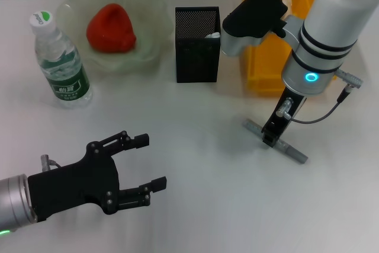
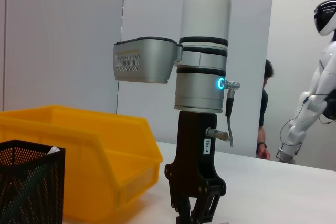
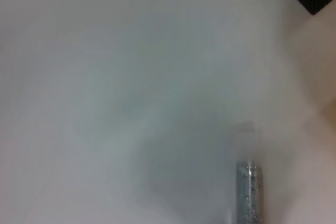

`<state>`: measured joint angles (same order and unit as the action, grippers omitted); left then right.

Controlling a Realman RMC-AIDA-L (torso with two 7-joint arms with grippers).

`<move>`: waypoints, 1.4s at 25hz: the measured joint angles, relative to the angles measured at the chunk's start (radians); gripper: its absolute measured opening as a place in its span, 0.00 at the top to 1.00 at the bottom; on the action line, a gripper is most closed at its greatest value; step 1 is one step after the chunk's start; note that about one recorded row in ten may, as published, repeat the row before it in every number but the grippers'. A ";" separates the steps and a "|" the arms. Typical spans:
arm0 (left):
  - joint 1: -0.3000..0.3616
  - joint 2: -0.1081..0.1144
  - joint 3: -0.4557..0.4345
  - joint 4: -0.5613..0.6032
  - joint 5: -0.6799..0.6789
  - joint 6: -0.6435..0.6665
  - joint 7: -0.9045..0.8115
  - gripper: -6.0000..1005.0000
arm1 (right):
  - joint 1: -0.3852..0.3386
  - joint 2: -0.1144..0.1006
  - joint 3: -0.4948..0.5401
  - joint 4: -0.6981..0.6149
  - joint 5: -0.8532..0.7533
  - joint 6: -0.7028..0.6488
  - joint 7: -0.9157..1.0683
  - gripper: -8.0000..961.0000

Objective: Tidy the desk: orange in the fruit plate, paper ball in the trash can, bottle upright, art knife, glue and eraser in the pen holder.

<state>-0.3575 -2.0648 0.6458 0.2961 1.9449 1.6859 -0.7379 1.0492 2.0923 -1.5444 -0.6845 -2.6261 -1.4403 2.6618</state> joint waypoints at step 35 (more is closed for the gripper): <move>0.006 0.000 -0.003 0.003 -0.001 0.027 -0.012 0.16 | -0.350 -0.010 0.004 -0.556 0.218 0.013 -0.170 0.85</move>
<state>-0.3513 -2.0646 0.6431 0.2992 1.9441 1.7134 -0.7502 0.6994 2.0826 -1.5406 -1.2405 -2.4085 -1.4275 2.4918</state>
